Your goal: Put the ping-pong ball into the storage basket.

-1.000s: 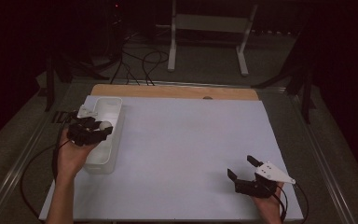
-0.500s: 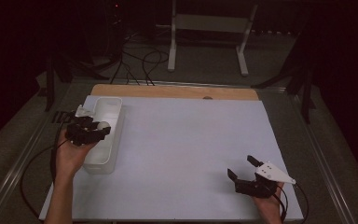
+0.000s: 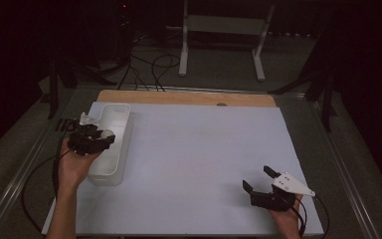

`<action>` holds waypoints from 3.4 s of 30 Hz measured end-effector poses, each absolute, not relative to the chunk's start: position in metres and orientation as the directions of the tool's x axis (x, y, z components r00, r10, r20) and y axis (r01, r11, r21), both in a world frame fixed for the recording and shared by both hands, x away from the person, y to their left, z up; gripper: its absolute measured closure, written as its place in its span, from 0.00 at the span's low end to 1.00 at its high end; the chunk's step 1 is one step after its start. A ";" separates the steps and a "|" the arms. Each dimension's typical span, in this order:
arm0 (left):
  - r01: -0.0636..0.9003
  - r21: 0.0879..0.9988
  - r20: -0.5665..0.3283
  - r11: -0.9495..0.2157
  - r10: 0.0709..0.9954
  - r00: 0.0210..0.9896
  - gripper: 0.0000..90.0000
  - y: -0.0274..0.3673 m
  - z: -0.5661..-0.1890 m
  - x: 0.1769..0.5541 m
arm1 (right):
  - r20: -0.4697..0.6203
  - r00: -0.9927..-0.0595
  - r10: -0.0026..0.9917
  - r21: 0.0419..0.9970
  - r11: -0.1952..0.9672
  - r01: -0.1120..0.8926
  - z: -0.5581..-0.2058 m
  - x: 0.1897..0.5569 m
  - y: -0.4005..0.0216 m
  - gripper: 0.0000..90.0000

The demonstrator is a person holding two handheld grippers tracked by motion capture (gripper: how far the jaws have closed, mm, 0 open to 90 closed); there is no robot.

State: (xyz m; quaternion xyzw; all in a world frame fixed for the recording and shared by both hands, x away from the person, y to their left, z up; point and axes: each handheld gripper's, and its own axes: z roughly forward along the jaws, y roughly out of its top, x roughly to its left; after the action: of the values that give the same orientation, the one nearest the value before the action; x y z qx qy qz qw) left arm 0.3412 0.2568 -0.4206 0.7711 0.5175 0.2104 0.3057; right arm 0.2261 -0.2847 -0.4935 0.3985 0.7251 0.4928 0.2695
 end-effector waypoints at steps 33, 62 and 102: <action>0.698 0.679 -0.058 -0.229 0.930 0.362 0.06 0.262 -0.428 0.343 | 0.001 -0.535 0.845 0.929 0.197 0.313 -0.494 0.226 -0.285 0.09; 0.653 0.717 -0.051 -0.245 0.915 0.400 0.01 0.254 -0.427 0.335 | 0.001 -0.537 0.843 0.929 0.198 0.312 -0.494 0.226 -0.284 0.09; 0.589 0.733 -0.020 -0.340 0.855 0.519 0.01 0.223 -0.435 0.326 | -0.001 -0.535 0.845 0.931 0.196 0.309 -0.493 0.226 -0.285 0.09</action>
State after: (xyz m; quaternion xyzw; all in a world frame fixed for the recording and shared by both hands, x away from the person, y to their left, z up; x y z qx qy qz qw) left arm 0.3264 0.2232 -0.4348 0.7966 0.4531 0.1881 0.3533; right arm 0.2258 -0.2853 -0.4933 0.3983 0.7241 0.4932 0.2717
